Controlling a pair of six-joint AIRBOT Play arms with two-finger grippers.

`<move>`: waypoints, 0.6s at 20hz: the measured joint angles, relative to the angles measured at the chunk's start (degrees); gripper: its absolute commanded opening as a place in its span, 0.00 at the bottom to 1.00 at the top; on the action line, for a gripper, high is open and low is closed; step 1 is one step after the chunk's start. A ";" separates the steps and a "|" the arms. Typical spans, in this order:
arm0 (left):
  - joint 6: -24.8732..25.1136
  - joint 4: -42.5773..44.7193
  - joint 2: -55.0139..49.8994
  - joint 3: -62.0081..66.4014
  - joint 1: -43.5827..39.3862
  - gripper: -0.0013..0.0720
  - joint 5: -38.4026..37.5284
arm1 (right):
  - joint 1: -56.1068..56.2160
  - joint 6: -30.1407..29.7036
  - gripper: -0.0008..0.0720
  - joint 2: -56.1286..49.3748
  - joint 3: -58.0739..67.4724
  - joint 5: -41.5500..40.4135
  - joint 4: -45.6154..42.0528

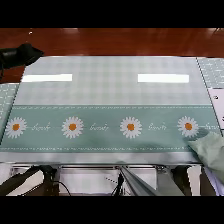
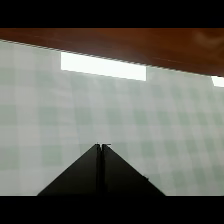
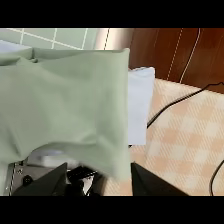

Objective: Fold the shirts.

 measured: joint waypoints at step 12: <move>-0.20 0.70 0.92 8.74 -1.75 0.79 -13.88 | 3.10 -4.79 0.81 -0.70 0.00 -21.66 45.53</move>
